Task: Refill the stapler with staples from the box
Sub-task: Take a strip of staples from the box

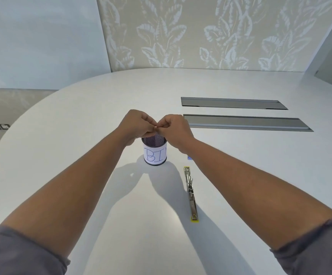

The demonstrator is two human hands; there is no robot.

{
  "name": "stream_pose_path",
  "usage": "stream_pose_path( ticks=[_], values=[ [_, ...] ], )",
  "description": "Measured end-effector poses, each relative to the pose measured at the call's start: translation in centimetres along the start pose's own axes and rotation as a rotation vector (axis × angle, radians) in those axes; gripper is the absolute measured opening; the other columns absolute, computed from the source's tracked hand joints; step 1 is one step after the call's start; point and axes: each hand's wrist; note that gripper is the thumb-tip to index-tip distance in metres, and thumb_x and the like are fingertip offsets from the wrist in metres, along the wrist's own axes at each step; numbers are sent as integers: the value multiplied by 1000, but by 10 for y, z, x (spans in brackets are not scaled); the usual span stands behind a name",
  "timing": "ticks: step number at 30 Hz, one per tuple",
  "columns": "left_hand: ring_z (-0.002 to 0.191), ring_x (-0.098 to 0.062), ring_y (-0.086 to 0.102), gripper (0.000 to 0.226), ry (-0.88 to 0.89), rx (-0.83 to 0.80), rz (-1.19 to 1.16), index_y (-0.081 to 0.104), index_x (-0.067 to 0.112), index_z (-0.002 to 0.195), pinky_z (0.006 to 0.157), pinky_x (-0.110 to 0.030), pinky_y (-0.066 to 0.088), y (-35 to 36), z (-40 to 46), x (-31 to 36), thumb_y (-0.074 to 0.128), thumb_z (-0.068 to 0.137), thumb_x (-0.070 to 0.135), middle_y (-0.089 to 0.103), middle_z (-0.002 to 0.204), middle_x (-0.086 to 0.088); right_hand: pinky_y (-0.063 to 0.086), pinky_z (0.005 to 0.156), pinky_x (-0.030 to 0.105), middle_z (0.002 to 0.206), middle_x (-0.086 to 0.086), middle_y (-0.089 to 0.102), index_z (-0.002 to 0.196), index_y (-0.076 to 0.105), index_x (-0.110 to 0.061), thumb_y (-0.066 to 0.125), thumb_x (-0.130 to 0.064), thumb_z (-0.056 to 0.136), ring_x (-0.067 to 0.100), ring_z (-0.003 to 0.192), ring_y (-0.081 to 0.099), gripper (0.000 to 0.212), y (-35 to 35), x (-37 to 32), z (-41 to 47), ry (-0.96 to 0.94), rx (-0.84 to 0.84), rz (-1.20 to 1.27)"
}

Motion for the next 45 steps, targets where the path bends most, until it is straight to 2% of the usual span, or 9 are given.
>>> stream_pose_path(
  ticks=[4,7,11,18,22,27,33,40,45],
  values=[
    [69,-25,74,12,29,88,69,75,-1,81,67,-28,63,4,4,-3,68,75,-8,75,79,-19,53,63,27,73,-3,71,78,73,-18,75,-12,78,13,67,63,7,5,2,2,4,30,10],
    [60,-18,67,15,85,165,203,74,8,77,58,-27,55,9,4,-4,66,69,-2,73,70,-5,54,65,29,74,-5,71,79,73,-17,72,-10,77,15,71,65,7,8,3,2,5,54,-33],
    [75,-16,68,21,161,150,461,77,17,85,53,-20,45,12,5,-7,65,75,3,72,80,4,59,79,38,87,-3,74,83,73,-23,66,-9,82,23,87,69,15,10,0,3,-33,8,-199],
    [85,-29,69,33,193,107,731,79,15,90,73,-41,62,14,3,-6,55,77,-4,74,89,-5,58,81,39,95,1,76,93,78,-22,57,-5,86,27,93,68,27,9,0,2,-76,-40,-371],
    [85,-30,66,34,191,59,751,73,16,84,64,-34,55,15,1,-5,50,75,-8,70,85,-3,57,78,37,94,0,75,92,76,-22,57,-5,86,27,92,67,27,11,2,4,-85,-37,-380],
    [98,-29,66,41,231,39,731,75,14,110,82,-46,59,15,-1,-6,53,81,-4,73,103,-6,52,69,33,93,0,73,93,71,-19,58,-5,83,27,88,64,22,10,5,5,-97,-23,-400],
    [101,-27,65,36,257,102,713,74,14,108,82,-42,58,18,0,-6,50,85,-2,72,108,-5,54,73,35,90,-5,70,89,69,-21,55,1,79,24,87,64,28,1,11,-1,-108,18,-340],
    [89,-19,64,38,369,80,623,73,14,105,80,-34,55,41,-9,2,55,77,-4,73,97,0,51,71,29,79,-14,66,86,69,-21,57,0,82,14,74,61,24,-21,29,-24,-141,94,-229],
    [80,-13,58,34,478,-5,601,73,17,106,73,-22,41,76,-24,-2,55,83,-1,73,97,2,54,67,29,78,-12,65,88,70,-18,56,-1,83,15,69,61,23,-43,61,-48,-55,112,-245]
  ],
)
Point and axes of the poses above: each hand's wrist, its own z-axis towards the middle knuckle, its own y-axis out of the palm, x = y × z
